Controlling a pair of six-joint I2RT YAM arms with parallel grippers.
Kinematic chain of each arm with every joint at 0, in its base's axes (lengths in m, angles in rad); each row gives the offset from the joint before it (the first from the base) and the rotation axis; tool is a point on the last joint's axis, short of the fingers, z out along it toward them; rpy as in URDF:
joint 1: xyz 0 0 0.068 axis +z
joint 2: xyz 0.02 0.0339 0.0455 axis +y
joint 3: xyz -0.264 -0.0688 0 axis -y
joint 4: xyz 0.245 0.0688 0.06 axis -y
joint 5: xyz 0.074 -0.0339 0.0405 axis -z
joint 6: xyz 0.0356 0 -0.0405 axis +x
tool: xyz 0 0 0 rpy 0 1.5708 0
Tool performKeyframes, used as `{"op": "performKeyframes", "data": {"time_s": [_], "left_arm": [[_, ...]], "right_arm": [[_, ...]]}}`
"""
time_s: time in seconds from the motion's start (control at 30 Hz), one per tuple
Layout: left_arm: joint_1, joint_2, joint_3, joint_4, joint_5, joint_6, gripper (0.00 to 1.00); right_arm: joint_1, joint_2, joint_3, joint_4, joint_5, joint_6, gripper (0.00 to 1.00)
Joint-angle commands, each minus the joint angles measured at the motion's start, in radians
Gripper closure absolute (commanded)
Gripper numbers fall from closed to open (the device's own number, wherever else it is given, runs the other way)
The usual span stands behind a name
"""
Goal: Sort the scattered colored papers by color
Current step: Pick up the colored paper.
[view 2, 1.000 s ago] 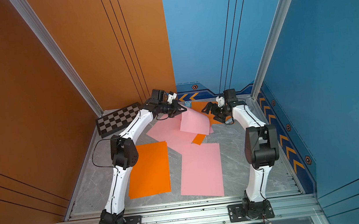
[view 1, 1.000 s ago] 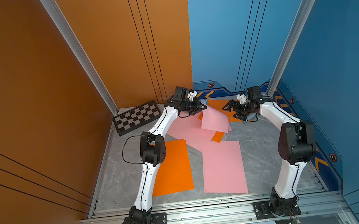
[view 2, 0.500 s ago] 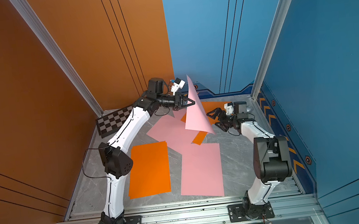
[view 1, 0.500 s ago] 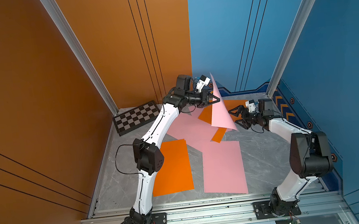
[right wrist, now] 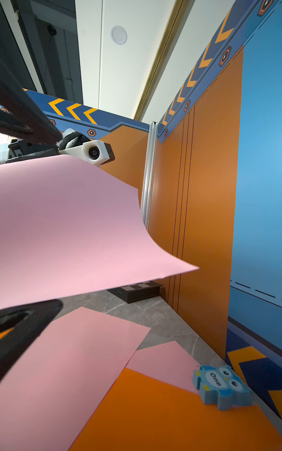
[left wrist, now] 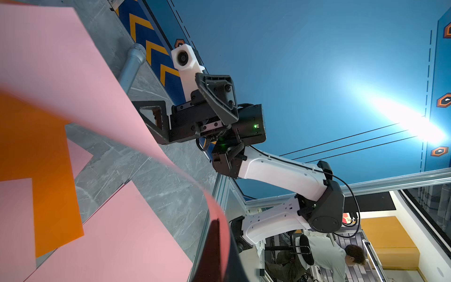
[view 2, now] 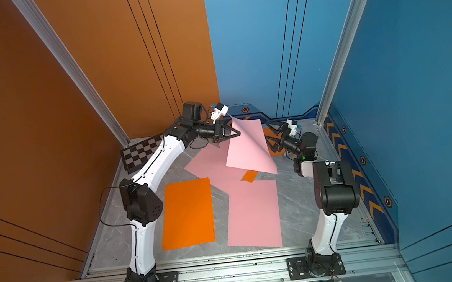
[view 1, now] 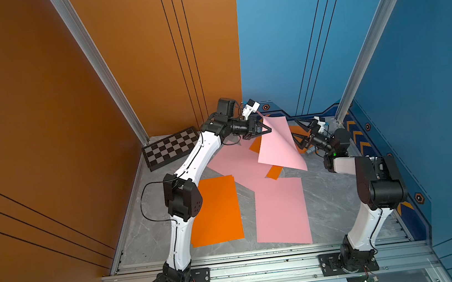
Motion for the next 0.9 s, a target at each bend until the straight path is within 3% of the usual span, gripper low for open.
{"op": "performKeyframes", "data": {"time_s": [0.0,0.1,0.37,0.47,0.53,0.6,0.73,0.87], "left_arm": [[0.016,0.004,0.046,0.001,0.048,0.003,1.00],[0.022,0.003,0.034,0.001,0.045,0.001,1.00],[0.021,-0.015,0.020,0.000,0.022,-0.035,1.00],[0.002,-0.051,-0.050,0.000,-0.024,-0.049,1.00],[-0.019,-0.099,-0.140,0.000,-0.069,-0.036,1.00],[-0.049,-0.150,-0.234,0.000,-0.128,-0.018,1.00],[-0.154,-0.213,-0.395,-0.001,-0.232,0.023,1.00],[-0.216,-0.244,-0.458,0.000,-0.311,0.041,1.00]], "right_arm": [[0.008,-0.016,-0.001,0.094,-0.023,0.046,0.00],[0.013,-0.018,-0.014,0.080,-0.028,0.034,0.01],[0.003,-0.137,-0.048,-0.447,-0.003,-0.378,0.01],[-0.011,-0.230,0.019,-0.988,0.136,-0.729,0.00],[0.000,-0.279,0.116,-1.383,0.361,-0.986,0.00],[-0.014,-0.307,0.127,-1.458,0.443,-1.026,0.00],[-0.072,-0.343,0.104,-1.464,0.471,-1.007,0.00],[-0.088,-0.383,0.096,-1.470,0.483,-1.008,0.00]]}}
